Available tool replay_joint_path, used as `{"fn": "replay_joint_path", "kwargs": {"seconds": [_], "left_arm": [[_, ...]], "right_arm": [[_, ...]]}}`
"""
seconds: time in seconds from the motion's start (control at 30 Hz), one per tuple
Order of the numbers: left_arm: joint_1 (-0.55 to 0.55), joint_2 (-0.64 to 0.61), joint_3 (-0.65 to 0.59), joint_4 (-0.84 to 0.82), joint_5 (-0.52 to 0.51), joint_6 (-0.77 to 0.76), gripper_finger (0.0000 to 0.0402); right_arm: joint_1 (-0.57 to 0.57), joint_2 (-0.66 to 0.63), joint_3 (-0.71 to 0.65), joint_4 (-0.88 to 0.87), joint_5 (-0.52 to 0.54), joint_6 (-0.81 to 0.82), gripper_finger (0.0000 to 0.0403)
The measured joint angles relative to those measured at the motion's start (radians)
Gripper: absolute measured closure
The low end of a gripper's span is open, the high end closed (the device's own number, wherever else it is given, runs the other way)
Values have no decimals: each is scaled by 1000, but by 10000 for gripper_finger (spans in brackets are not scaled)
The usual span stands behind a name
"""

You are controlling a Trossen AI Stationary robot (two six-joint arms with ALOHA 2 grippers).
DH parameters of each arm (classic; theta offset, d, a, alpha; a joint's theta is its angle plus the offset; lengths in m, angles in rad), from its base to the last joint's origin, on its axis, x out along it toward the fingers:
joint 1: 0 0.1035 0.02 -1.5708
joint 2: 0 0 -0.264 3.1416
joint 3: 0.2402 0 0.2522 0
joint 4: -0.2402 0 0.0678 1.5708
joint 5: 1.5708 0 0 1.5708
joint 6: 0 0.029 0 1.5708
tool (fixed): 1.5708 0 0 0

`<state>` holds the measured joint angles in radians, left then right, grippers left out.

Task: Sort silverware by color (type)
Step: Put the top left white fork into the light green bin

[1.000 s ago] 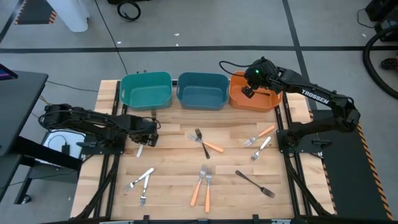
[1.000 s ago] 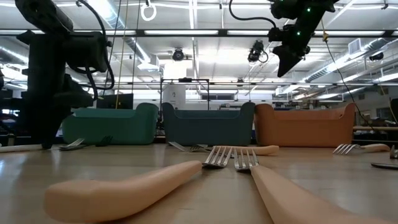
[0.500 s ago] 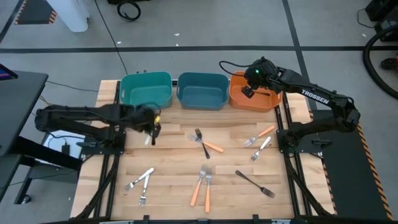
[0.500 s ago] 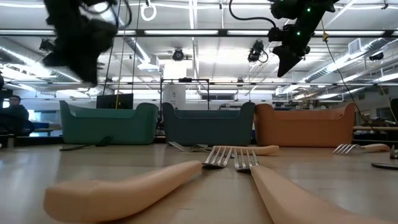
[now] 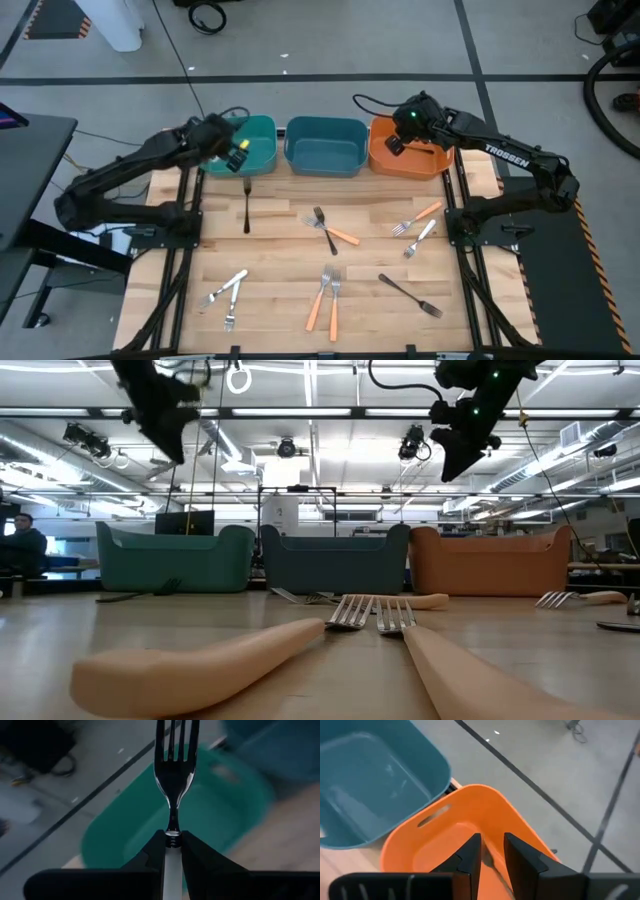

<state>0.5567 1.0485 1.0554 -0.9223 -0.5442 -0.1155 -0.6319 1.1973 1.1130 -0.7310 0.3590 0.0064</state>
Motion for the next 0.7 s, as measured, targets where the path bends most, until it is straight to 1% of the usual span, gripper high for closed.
{"fn": "replay_joint_path", "kwargs": {"seconds": [0.13,0.23,0.3,0.43,0.53,0.63,0.7], "left_arm": [[152,49,-67,71,34,147,351],[212,95,-104,128,54,237,351],[230,126,-112,164,58,263,350],[253,190,-115,181,86,275,350],[268,238,-115,196,118,322,349],[273,281,-115,212,130,335,339],[273,301,-115,213,131,336,325]], "right_arm": [[25,0,0,2,-14,0,312],[45,0,0,2,-14,-3,312],[56,0,0,1,-14,-6,312],[70,0,0,1,-14,-2,311],[79,0,0,1,-18,-1,312],[94,0,0,1,-20,-1,311],[106,0,0,1,-20,-1,312]]}}
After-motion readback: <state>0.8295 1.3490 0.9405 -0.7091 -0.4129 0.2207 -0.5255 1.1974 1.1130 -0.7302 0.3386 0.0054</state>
